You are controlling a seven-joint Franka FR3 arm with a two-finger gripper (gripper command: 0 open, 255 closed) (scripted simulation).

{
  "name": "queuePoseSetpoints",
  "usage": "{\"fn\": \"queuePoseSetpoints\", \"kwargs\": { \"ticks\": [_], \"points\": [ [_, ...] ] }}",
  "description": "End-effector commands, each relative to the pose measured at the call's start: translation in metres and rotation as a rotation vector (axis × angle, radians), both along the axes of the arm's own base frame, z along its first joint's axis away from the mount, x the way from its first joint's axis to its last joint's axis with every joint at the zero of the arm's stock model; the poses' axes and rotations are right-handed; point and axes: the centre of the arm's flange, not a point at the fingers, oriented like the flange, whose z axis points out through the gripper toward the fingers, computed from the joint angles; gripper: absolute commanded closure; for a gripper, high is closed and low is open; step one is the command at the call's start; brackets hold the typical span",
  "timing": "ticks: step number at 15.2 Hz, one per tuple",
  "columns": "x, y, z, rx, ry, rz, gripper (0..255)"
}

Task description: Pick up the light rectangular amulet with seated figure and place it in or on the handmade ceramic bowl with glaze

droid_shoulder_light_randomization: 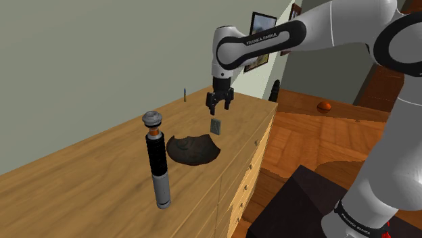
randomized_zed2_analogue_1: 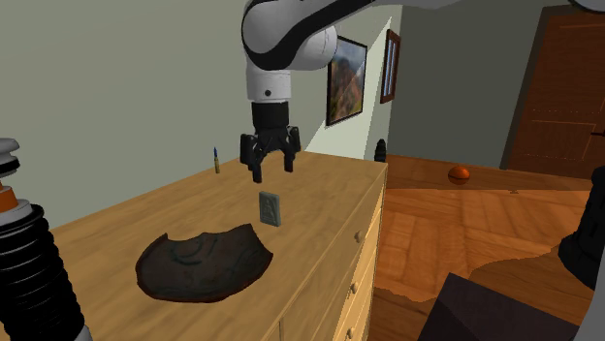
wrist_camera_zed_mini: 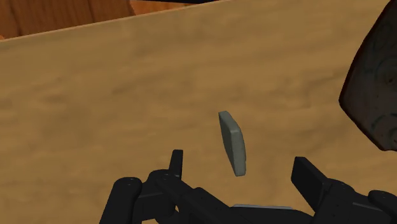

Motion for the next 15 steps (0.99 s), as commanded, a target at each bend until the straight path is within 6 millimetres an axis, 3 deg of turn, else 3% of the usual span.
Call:
{"fn": "queuePoseSetpoints", "kwargs": {
  "ticks": [1,3,10,15],
  "points": [
    [0.024,0.008,-0.012,0.005,-0.002,-0.004,0],
    [0.037,0.012,-0.018,0.007,-0.002,-0.006,0],
    [0.036,0.013,-0.058,0.007,-0.002,-0.006,0],
    [0.036,0.013,-0.058,0.007,-0.002,-0.006,0]
  ]
}}
